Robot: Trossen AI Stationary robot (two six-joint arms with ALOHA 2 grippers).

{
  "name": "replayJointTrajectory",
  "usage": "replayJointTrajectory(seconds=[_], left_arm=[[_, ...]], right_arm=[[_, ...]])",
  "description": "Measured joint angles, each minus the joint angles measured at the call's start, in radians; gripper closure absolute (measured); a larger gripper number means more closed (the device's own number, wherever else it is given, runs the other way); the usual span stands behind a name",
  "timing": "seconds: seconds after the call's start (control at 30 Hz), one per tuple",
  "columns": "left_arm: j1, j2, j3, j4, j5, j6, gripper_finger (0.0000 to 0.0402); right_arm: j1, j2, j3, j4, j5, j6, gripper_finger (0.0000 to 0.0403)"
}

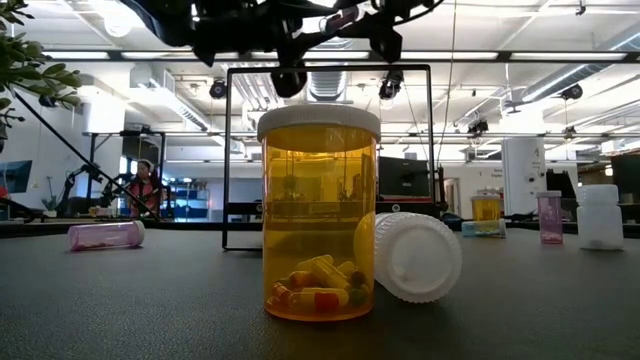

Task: Pick and place medicine bottles onto shelf by color
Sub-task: Put the top left blue pill bottle on the shelf

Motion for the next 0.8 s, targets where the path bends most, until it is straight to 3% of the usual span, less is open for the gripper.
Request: replayJointTrajectory(seconds=[0.27,0.57,0.8], left_arm=[[0.004,0.0,-0.002,0.005,0.004,0.012,0.0313],[0.006,0.0,-0.001,0.011,0.002,0.03,0.031],[0.006,0.0,-0.001,0.012,-0.001,0.029,0.0264]], right_arm=[[0.0,-0.001,0.0,0.003,-0.011,0.012,0.0291],[0.0,-0.001,0.0,0.005,-0.044,0.017,0.0295],[-0.002,-0.001,0.0,-0.002,-0.043,0.016,0.0296]])
